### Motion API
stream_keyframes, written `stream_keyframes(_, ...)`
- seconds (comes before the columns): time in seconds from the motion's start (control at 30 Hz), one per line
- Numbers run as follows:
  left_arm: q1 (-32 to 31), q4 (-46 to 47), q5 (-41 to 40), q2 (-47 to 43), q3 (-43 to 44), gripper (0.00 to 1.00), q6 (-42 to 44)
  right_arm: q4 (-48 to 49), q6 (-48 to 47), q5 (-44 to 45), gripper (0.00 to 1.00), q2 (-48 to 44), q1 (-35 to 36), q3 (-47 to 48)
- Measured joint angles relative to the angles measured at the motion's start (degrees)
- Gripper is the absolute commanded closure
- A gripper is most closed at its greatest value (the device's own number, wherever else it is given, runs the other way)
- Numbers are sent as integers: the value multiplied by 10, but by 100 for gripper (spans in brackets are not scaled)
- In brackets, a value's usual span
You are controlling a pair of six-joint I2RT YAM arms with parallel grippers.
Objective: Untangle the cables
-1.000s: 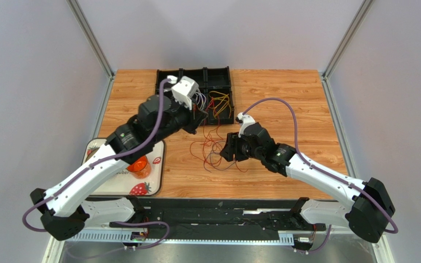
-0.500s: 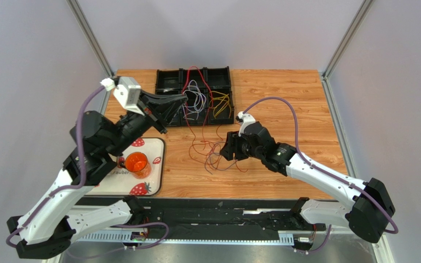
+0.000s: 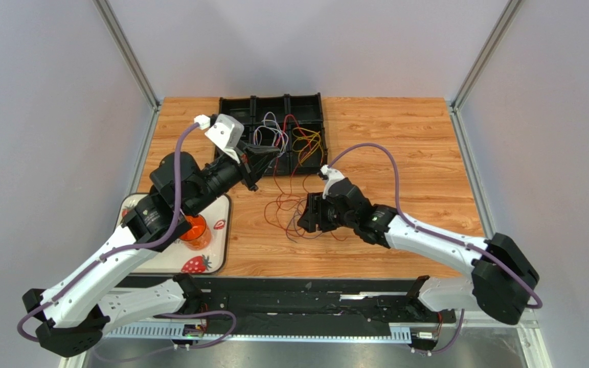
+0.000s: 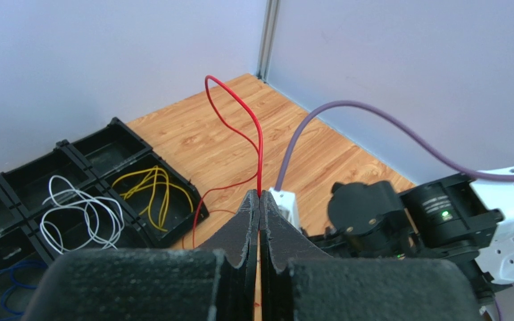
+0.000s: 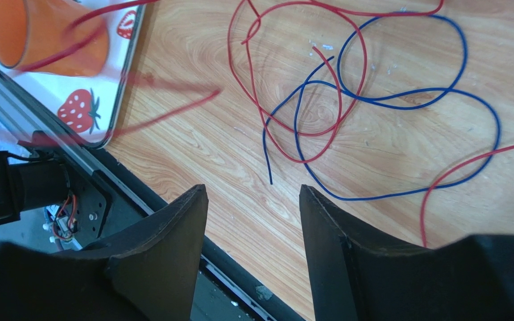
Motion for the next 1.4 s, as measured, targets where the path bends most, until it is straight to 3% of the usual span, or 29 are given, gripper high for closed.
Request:
stream_keyframes(0.6, 0, -6, -34, -50, -2, 100, 1, -3, -28, 56, 46, 250, 101, 148)
stream_keyframes(1.13, 0, -32, -45, -75, -13, 100, 1, -17, -79, 107, 47, 349, 98, 235)
stream_keyframes(1.2, 0, -33, -48, -76, -13, 100, 1, -18, -83, 110, 49, 361, 98, 235)
stream_keyframes(1.33, 0, -34, -50, -79, -13, 100, 2, -17, -89, 117, 70, 363, 98, 237)
stream_keyframes(1.4, 0, -34, -52, -81, -13, 100, 3, -17, -91, 118, 75, 364, 98, 237)
